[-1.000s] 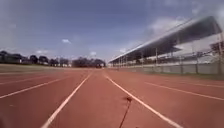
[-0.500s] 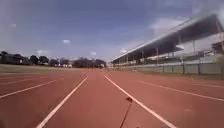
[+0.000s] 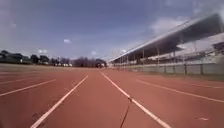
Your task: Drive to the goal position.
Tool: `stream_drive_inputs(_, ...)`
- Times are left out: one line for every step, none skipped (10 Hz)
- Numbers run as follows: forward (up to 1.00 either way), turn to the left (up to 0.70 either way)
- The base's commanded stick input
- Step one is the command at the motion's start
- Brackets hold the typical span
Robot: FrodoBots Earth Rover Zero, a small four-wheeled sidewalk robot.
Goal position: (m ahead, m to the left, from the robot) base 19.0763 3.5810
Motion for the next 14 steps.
stream_drive_inputs(0.70, 0.00)
stream_drive_inputs(0.70, 0.00)
stream_drive_inputs(0.70, 0.00)
stream_drive_inputs(0.70, 0.00)
stream_drive_inputs(0.70, 0.00)
stream_drive_inputs(0.70, 0.00)
stream_drive_inputs(0.70, 0.00)
stream_drive_inputs(0.70, 0.00)
stream_drive_inputs(0.70, 0.00)
stream_drive_inputs(0.70, 0.00)
stream_drive_inputs(0.70, 0.00)
stream_drive_inputs(0.70, 0.00)
stream_drive_inputs(0.70, 0.00)
stream_drive_inputs(0.70, 0.00)
